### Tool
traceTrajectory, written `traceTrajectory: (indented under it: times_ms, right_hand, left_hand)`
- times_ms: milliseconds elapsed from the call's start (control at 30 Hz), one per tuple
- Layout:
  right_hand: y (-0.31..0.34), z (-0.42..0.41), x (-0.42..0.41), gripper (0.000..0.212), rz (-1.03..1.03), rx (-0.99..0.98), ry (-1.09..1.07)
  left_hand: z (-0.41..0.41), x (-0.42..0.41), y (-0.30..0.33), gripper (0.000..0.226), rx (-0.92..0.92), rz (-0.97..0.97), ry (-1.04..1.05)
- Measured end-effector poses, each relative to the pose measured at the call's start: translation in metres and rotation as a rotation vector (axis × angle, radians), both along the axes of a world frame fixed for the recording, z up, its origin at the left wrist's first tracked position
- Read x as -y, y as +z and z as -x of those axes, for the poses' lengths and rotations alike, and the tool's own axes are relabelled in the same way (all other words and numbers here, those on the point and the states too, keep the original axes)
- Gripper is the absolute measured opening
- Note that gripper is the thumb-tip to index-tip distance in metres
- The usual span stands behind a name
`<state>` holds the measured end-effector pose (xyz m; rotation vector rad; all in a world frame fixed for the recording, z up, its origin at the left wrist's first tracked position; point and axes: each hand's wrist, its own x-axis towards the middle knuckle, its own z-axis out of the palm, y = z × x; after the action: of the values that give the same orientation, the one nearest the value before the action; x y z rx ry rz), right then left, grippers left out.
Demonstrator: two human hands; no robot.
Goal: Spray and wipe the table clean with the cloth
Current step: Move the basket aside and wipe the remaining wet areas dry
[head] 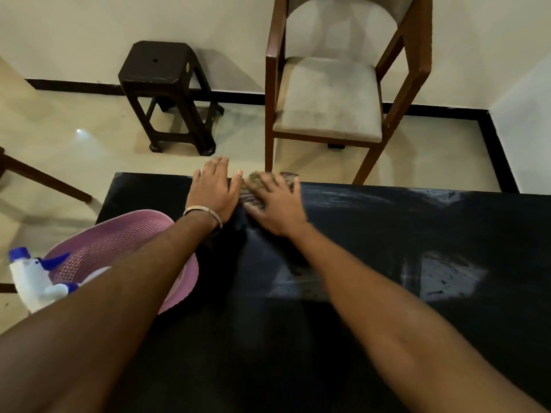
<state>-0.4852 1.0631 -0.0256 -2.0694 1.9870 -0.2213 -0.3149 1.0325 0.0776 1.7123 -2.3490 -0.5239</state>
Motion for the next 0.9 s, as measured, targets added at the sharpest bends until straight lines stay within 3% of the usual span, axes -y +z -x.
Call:
traceTrajectory:
  times_ms: [167,333,533,633,733,900]
  right_hand:
    - [0.045,0.094,-0.059,0.061,-0.041,-0.017,-0.319]
    - [0.043,0.078,-0.045,0.057,-0.064,-0.028,-0.454]
    - [0.043,-0.070,0.032,0.058,-0.093,0.001,-0.095]
    - [0.056,-0.137,0.056,0.074,-0.128,-0.042,0.077]
    - [0.047,-0.164,0.073,0.091,-0.239,0.155,0.247]
    - [0.033,-0.148,0.071,0.080,-0.098,-0.049,0.272]
  left_hand:
    - [0.000,0.013,-0.001,0.058,0.030,0.013,-0.010]
    - [-0.016,0.029,-0.001,0.059,0.057,0.009,0.022]
    - [-0.030,0.051,0.008,0.063,0.047,0.000,0.100]
    - [-0.034,0.059,0.012,0.062,0.019,0.006,0.098]
    - [-0.038,0.063,0.012,0.060,-0.007,0.020,0.096]
    - [-0.038,0.055,0.008,0.060,0.028,0.022,0.057]
